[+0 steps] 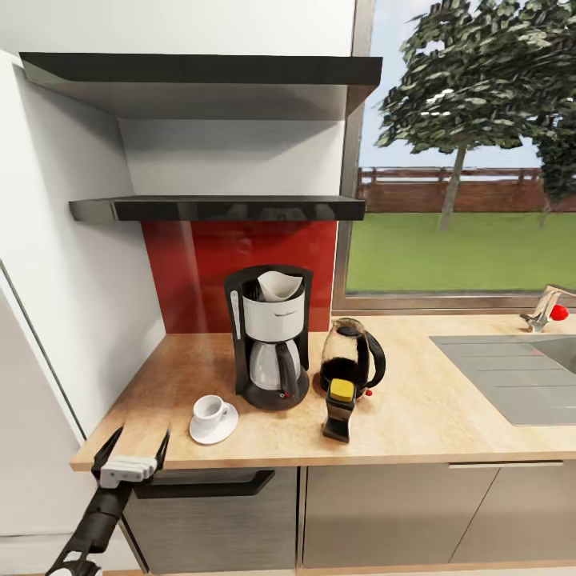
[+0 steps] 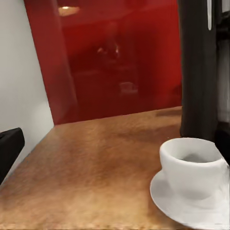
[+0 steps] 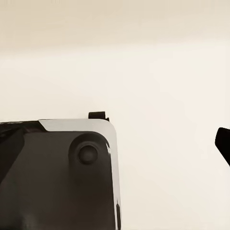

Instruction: Set up a coffee station on the kitchen countertop: keep the coffee maker on the countertop, move the bottle of coffee from the kitchen shelf to the counter next to the coffee maker, place a paper coffee filter on top of the coffee maker, put the saucer next to the coffee maker with the coffee cup on the saucer, and place the electric kettle next to the coffee maker.

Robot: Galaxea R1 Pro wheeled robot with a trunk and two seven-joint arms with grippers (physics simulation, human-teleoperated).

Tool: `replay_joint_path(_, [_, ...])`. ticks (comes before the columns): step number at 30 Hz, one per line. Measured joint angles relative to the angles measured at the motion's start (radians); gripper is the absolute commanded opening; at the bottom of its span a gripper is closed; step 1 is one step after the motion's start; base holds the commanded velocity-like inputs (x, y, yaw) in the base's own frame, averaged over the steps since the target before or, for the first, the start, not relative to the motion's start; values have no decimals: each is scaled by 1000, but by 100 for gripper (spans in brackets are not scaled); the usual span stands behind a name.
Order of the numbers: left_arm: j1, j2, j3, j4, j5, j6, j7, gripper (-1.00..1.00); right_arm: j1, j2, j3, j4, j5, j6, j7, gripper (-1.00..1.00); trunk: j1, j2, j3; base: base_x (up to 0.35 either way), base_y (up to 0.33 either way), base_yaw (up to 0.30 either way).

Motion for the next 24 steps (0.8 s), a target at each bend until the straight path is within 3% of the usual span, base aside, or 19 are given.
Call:
replay_joint_path(5, [76, -6, 0, 2, 45, -13, 4, 100, 0, 0, 1, 0, 1, 0, 0, 100, 0, 0, 0, 0, 0, 0])
replay_joint_path(11, [144, -7, 3, 30, 54, -15, 14, 100, 0, 0, 3, 0, 1, 0, 0, 100, 0, 0, 0, 0, 0, 0])
replay_joint_path(18, [161, -3, 5, 227, 55, -22, 29, 100, 0, 0, 3, 0, 1, 0, 0, 100, 0, 0, 0, 0, 0, 0])
replay_joint_path(24, [160, 5, 34, 436, 48, -17, 27, 100, 0, 0, 3, 0, 1, 0, 0, 100, 0, 0, 0, 0, 0, 0])
